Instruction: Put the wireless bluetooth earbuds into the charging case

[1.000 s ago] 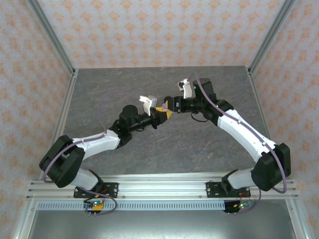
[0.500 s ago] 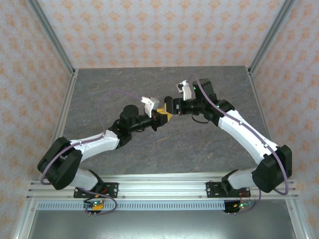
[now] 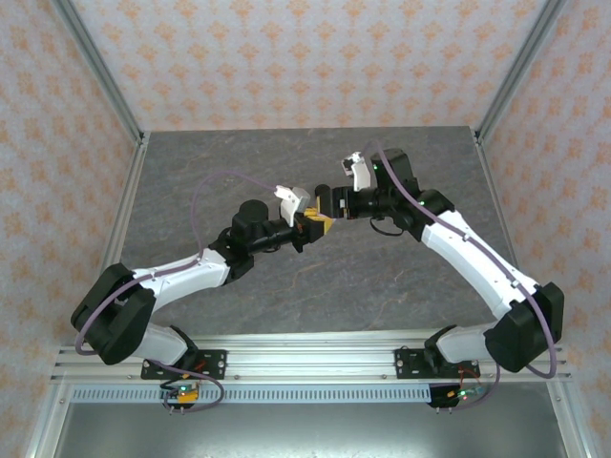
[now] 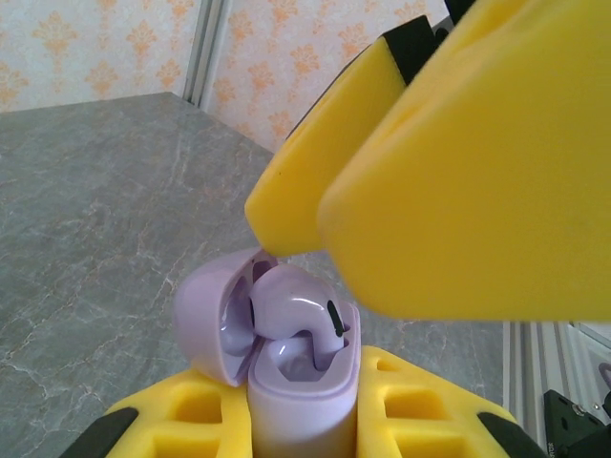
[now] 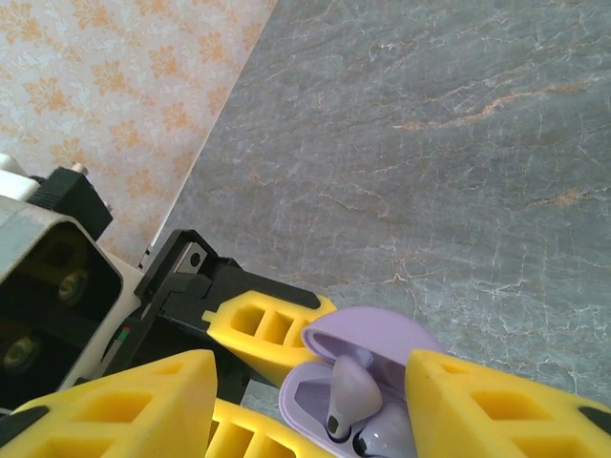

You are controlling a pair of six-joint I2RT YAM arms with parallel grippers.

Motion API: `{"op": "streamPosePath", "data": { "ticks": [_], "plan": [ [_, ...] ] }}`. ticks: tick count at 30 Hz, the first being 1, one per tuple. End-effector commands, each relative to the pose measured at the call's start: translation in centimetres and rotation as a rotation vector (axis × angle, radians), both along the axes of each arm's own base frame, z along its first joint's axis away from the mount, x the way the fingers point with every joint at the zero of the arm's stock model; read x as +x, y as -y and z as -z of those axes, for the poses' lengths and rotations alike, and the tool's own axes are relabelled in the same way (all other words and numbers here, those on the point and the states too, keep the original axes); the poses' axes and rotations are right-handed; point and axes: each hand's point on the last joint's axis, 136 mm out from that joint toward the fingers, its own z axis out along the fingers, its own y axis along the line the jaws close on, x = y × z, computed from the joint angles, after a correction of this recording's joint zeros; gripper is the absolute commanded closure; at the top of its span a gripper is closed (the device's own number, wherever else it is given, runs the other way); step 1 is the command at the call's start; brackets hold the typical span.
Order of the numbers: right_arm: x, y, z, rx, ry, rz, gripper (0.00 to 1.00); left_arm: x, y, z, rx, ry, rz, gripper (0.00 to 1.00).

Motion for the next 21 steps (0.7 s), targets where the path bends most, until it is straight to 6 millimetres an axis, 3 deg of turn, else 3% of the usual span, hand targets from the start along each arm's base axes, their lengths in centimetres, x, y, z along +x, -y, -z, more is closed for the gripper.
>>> {"op": "streamPosePath", "data": {
  "ticks": [1, 7, 14, 21],
  "plan": [
    [-0.2, 0.5, -2.8, 0.01, 0.084, 0.017, 0.44, 0.0, 0.0, -2.5, -0.012, 0.076, -0.009, 0.88],
    [-0.1, 1.4, -3.6, 0.002, 0.108, 0.072, 0.48, -0.2, 0.0, -2.3, 0.011, 0.087, -0.007, 0.89],
    [-0.2, 1.4, -2.5, -0.028, 0.061, 0.065, 0.8, -0.3, 0.0, -2.4, 0.014, 0.096, -0.006, 0.89],
    [-0.2, 1.0, -1.4, -0.041, 0.018, 0.046, 0.89, -0.9, 0.2, -2.9, 0.002, 0.118, 0.021, 0.89]
  ]
}}
